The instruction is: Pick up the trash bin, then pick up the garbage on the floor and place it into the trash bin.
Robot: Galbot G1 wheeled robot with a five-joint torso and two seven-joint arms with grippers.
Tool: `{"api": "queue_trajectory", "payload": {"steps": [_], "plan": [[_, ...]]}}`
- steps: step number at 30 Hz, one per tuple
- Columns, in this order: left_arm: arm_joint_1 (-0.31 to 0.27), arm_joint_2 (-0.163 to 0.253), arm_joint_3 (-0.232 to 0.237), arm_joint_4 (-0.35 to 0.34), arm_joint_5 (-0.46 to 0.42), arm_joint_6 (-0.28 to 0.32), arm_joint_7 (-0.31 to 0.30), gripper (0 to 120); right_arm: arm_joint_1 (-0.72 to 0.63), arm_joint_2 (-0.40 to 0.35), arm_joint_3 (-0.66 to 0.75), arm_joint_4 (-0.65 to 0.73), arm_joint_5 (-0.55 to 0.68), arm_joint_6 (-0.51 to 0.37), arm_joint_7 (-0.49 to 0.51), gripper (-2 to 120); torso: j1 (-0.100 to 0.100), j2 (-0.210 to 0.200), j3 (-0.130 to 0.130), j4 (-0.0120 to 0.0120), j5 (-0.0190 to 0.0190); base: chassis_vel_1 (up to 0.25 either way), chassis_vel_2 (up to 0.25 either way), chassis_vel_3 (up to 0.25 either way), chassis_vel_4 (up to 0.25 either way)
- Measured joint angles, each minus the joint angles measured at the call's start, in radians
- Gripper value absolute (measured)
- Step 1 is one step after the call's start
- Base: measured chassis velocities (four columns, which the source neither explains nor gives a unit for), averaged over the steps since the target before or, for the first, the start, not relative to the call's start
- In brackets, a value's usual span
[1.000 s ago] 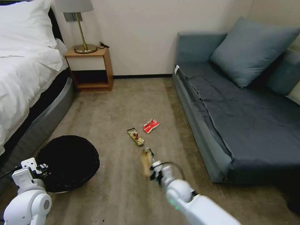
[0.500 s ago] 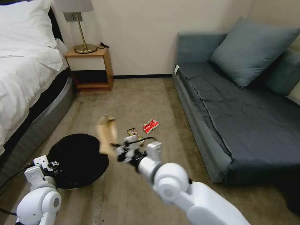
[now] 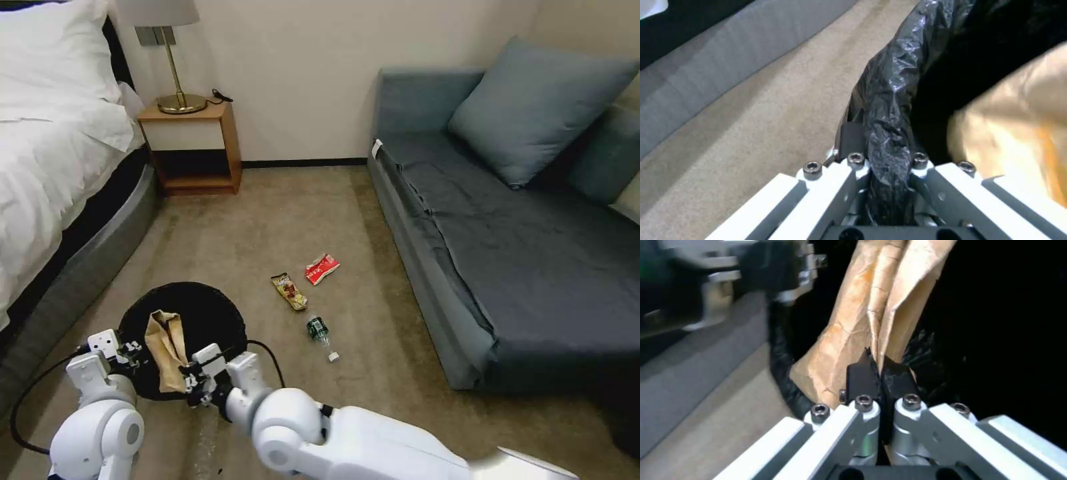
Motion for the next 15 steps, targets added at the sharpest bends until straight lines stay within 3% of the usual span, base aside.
{"api": "queue_trajectory", "payload": {"steps": [15], "plan": [[-0.001,0.006,0.0,0.013,0.003,-0.002,0.009,3,-0.014,-0.043,0.052,0.033,-0.078,0.009,-0.015,54,0.0,0.0,0.0,-0.0001,0.0001,0.0,0.0,0.0,0.0]]}}
